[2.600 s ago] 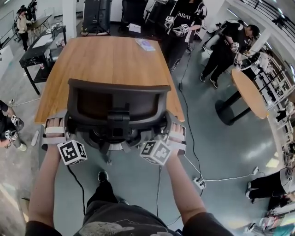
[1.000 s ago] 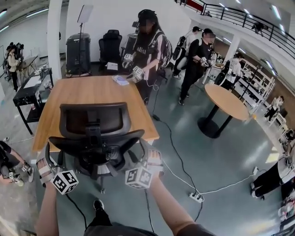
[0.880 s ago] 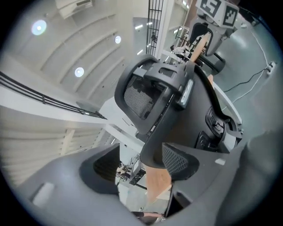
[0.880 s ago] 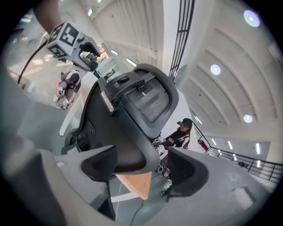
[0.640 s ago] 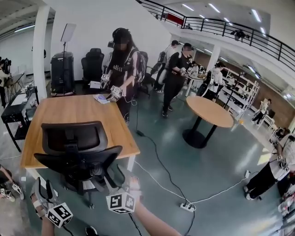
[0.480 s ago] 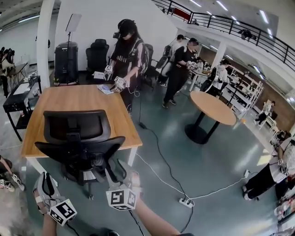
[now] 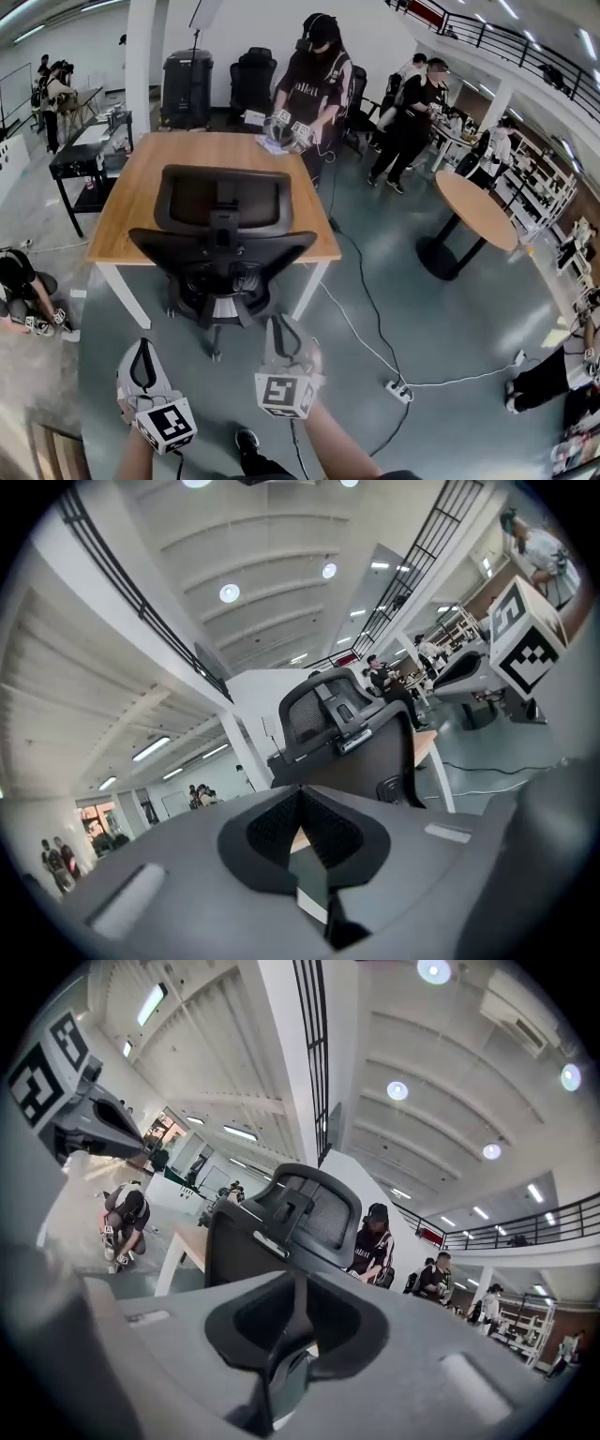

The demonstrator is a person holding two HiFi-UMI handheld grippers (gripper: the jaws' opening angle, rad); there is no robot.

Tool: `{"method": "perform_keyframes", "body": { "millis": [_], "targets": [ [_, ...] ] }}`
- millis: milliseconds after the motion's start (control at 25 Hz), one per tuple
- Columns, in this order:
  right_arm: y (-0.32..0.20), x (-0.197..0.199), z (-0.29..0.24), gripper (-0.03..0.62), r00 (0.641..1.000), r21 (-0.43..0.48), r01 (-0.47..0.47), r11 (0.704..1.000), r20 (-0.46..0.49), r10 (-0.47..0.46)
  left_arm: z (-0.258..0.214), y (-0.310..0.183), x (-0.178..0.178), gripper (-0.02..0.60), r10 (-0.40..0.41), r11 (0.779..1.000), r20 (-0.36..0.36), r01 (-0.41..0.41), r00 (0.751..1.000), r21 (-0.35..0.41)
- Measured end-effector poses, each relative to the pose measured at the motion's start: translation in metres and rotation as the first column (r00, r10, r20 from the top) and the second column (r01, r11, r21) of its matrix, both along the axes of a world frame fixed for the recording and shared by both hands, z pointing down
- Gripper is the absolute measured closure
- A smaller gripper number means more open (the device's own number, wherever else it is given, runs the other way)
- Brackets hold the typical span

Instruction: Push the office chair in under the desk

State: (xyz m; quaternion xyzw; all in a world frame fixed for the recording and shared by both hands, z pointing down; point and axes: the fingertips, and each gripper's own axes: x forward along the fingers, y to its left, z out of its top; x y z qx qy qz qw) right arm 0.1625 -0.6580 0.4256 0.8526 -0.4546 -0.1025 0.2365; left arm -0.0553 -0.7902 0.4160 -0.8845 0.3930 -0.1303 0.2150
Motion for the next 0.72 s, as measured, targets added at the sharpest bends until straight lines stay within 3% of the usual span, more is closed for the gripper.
{"method": "perform_keyframes", "body": {
  "millis": [80,320,560,720],
  "targets": [
    [0.013,-0.023,-0.004,0.598,1.0,0.012,-0.003,1.0,0.002,0.003,0.0,0.013,-0.025,0.565,0.002,0.999,-0.03,-0.003,1.0,-0.039],
    [0.052,-0.08,-0.002,0.603,0.999,0.019,0.007,1.0,0.041,-0.008,-0.006,0.055,-0.081,0.565,0.018,0.994,-0.149,-0.034,0.989,-0.102],
    [0.098,-0.125,0.008,0.603,0.997,0.011,-0.006,1.0,0.082,0.005,-0.016,0.098,-0.125,0.565,0.048,0.983,-0.317,-0.101,0.947,-0.154],
    [0.129,-0.155,0.01,0.603,0.996,0.002,-0.002,1.0,0.093,0.001,-0.013,0.119,-0.144,0.565,0.068,0.969,-0.34,-0.143,0.938,-0.201]
  ]
}}
